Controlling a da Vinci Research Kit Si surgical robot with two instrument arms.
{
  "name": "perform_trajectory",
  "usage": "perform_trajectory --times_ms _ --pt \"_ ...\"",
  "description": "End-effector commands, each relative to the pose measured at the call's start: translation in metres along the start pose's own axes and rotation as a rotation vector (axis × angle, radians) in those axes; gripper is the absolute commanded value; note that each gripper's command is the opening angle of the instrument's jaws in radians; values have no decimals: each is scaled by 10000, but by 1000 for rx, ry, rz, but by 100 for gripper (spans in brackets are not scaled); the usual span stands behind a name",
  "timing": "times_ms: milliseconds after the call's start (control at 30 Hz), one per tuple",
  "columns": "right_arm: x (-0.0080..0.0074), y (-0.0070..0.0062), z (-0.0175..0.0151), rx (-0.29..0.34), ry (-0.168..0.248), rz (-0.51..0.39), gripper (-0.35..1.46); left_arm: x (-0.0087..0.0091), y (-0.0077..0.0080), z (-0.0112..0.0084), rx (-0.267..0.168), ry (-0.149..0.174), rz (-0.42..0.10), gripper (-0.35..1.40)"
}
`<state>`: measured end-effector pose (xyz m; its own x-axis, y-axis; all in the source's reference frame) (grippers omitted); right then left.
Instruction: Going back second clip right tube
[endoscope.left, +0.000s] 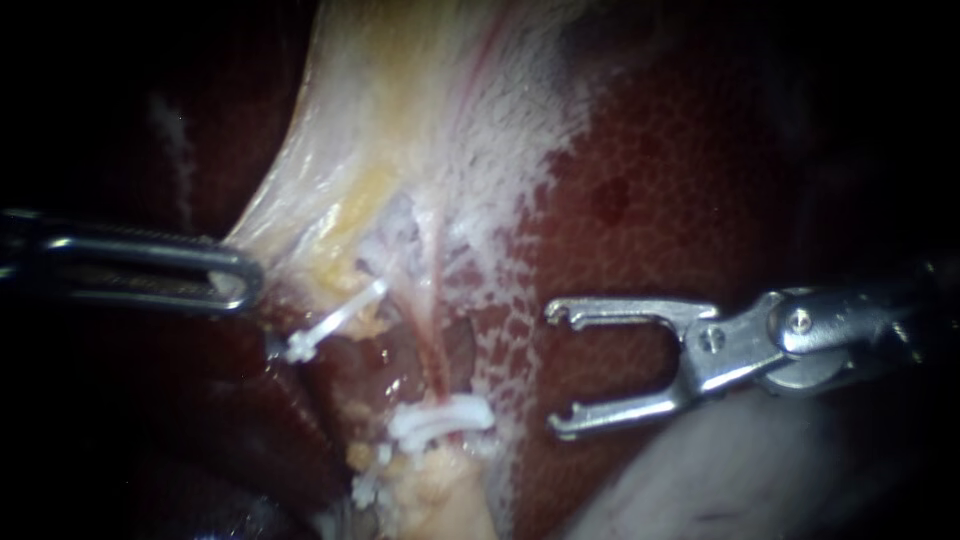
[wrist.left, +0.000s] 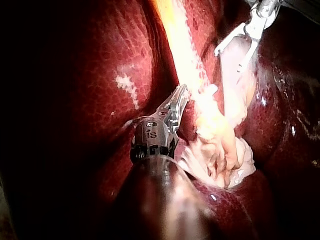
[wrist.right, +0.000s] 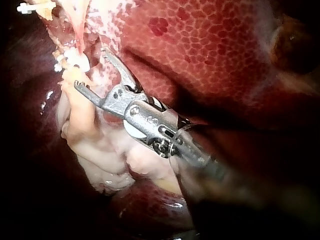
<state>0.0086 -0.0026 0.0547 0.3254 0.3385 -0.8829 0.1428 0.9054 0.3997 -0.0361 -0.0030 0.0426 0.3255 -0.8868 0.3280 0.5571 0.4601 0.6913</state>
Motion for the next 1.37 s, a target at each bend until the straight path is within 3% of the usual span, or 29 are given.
perform_trajectory --times_ms 33,233,533,733,1367 --pt "0 0 -1 0 0 -6 60 3 6 5 1 6 -7 -35" --pt "-1 -1 -5 2 1 -6 60 22 18 36 9 37 -16 -35" --pt "0 0 -9 4 1 -11 60 43 0 73 32 79 -5 -35" --pt "0 0 -11 4 1 -11 60 43 -7 74 33 80 -2 -35" --pt "0 0 -12 5 1 -11 60 43 -7 74 33 83 -1 -35"
